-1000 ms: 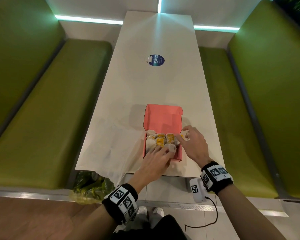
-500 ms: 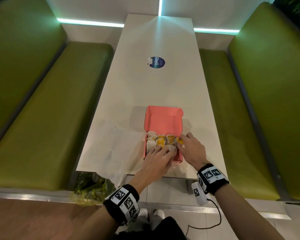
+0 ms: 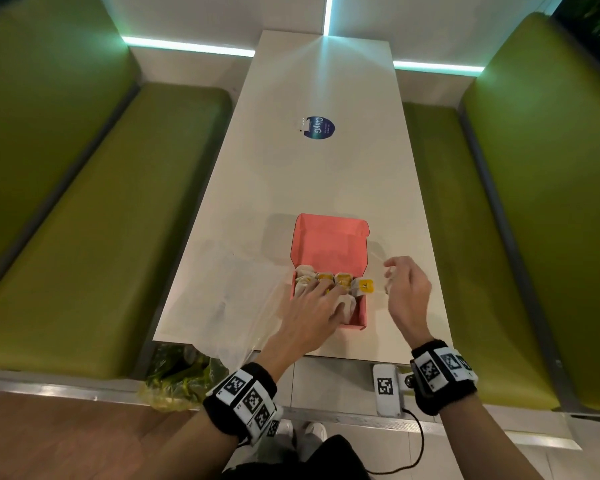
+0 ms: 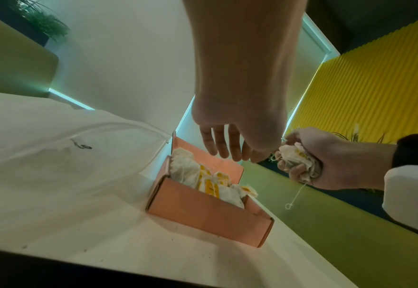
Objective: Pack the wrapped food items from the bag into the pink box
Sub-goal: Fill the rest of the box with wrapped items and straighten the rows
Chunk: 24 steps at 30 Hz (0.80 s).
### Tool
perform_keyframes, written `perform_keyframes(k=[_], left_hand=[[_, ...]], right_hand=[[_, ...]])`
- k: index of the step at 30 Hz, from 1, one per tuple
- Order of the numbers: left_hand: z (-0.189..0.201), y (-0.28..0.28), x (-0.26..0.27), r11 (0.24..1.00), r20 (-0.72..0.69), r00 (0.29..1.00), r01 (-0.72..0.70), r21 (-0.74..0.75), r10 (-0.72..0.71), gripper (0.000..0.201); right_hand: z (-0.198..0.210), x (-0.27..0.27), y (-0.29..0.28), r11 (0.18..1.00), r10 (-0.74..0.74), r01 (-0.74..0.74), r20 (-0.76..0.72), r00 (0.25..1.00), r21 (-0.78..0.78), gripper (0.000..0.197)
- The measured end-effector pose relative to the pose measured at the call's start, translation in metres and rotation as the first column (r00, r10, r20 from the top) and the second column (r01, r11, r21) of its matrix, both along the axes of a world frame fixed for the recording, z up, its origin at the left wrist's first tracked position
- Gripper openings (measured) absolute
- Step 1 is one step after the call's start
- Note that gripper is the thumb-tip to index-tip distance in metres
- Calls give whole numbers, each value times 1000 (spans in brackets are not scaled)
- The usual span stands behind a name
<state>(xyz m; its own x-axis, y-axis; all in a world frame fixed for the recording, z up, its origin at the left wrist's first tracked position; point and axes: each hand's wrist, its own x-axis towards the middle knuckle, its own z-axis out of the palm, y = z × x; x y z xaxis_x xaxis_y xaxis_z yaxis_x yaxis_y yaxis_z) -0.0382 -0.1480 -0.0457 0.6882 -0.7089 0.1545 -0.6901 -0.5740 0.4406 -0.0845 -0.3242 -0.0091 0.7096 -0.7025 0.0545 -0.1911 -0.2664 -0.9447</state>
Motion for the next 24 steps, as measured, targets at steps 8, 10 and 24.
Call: perform_keyframes(k=[8,10,24], left_hand=[[-7,-23,3,988,-18,995,100,118,-99,29],[-11,-32,5,979,-12,993,114,171,-114,33],[-15,-45,12,935,59,982,151,322,-179,36]], right_hand=[[-23,4,-18,997,65,-82,-463,884,-16,19],[-33,6,-15,989,121,-146,-561,819,0,26],[-24,10,5,957,42,-204,-596,802,-208,21]])
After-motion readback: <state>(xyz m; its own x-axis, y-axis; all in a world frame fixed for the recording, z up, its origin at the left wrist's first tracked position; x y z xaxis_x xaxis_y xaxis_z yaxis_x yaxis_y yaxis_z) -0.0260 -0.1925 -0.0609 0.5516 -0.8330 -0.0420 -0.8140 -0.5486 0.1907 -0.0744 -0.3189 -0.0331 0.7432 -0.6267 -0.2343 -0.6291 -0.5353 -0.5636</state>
